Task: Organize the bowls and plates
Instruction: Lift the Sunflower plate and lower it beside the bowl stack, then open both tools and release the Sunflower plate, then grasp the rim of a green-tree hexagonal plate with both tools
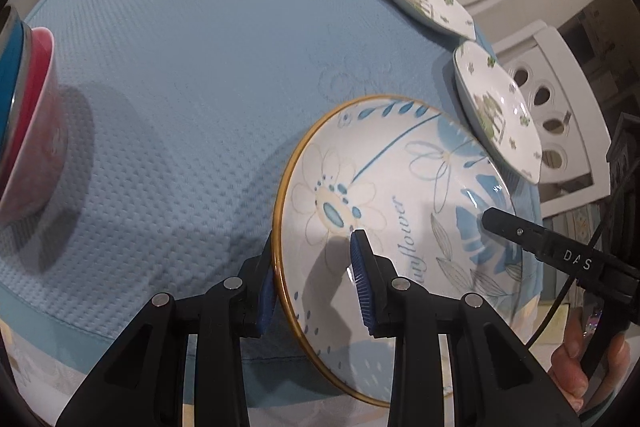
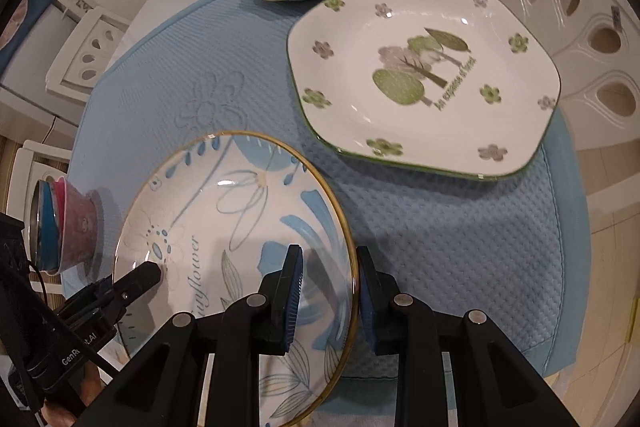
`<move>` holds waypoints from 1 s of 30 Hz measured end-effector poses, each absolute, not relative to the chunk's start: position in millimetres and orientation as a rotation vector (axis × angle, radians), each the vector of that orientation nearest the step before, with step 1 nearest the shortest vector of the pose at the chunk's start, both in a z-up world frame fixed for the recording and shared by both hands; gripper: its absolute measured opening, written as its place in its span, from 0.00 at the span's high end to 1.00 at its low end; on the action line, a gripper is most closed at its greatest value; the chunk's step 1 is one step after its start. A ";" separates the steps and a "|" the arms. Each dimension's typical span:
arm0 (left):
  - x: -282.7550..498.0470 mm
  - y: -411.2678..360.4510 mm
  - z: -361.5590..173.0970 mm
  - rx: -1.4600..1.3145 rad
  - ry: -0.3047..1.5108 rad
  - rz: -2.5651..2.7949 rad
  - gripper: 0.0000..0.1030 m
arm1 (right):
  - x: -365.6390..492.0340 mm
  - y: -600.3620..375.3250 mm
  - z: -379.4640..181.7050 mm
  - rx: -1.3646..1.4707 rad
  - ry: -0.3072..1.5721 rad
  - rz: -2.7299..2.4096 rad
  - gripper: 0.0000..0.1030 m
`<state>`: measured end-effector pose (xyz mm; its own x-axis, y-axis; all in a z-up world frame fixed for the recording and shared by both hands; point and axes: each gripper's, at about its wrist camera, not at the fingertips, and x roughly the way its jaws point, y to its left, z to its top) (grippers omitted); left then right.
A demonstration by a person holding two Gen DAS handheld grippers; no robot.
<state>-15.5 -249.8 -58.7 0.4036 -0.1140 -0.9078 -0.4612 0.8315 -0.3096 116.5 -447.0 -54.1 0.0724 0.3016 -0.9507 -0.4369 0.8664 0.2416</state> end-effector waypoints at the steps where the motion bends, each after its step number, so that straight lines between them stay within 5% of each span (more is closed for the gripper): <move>1: -16.0 -249.6 -59.4 -0.579 1.153 0.236 0.72 | 114.9 -447.9 -56.0 -0.118 1.398 0.553 0.75; 19: -24.0 -255.0 49.2 -0.464 0.923 0.153 0.69 | 101.1 -488.2 40.9 -0.032 1.215 0.555 0.74; 23: -10.8 -261.2 76.9 -0.451 0.852 0.090 0.43 | 103.4 -498.6 73.7 0.024 1.127 0.543 0.45; 30: 46.2 -262.0 82.3 -0.467 0.864 0.041 0.39 | 140.8 -517.5 80.5 0.100 1.129 0.496 0.44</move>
<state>46.2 -262.0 82.3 0.6547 -0.1511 -0.7406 -0.2212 0.8986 -0.3789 140.8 -517.5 80.5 0.3322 0.4281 -0.8404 -0.3291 0.8877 0.3221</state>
